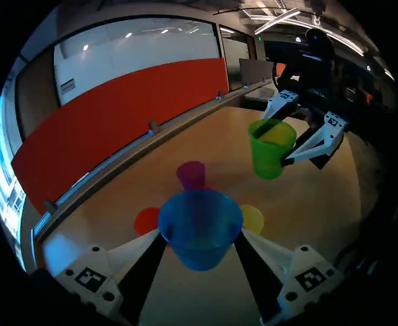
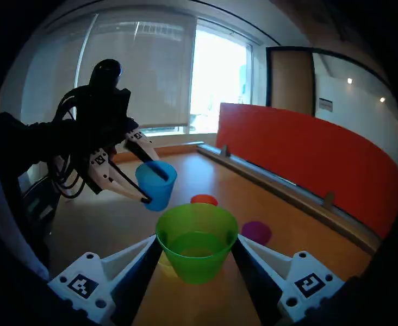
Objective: Pour water
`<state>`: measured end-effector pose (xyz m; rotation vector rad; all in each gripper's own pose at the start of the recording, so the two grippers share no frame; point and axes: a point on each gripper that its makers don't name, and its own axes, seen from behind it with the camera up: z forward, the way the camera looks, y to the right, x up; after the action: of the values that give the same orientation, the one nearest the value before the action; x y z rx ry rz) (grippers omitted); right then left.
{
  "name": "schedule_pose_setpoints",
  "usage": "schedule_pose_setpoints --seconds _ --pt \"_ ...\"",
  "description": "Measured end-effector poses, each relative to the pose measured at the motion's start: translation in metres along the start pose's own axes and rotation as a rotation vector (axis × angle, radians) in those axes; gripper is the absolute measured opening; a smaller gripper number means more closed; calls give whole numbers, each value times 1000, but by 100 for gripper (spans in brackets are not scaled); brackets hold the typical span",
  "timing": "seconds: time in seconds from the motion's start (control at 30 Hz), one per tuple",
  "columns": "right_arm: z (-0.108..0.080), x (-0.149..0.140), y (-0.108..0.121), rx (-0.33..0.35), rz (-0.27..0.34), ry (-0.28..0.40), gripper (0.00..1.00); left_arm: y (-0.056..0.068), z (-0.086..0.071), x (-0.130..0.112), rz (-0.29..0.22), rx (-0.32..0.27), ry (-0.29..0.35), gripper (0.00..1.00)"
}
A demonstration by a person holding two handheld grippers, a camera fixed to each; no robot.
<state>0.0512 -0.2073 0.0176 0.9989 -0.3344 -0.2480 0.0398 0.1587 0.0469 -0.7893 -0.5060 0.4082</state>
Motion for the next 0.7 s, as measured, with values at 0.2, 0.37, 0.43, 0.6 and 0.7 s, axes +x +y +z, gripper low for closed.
schedule_pose_setpoints --seconds 0.2,0.37,0.43,0.6,0.7 --pt "2 -15 -1 13 6 -35 89 6 10 -18 20 -21 -52 84" --pt "5 -28 -2 20 2 -63 89 11 18 -31 22 -41 -81 84" --pt "5 -33 -2 22 1 -73 89 12 20 -36 22 -49 -95 84" --pt "7 -44 0 22 2 -94 89 16 27 -49 30 -64 -131 84" --pt "8 -51 2 21 6 -108 90 19 31 -57 31 -75 -154 84"
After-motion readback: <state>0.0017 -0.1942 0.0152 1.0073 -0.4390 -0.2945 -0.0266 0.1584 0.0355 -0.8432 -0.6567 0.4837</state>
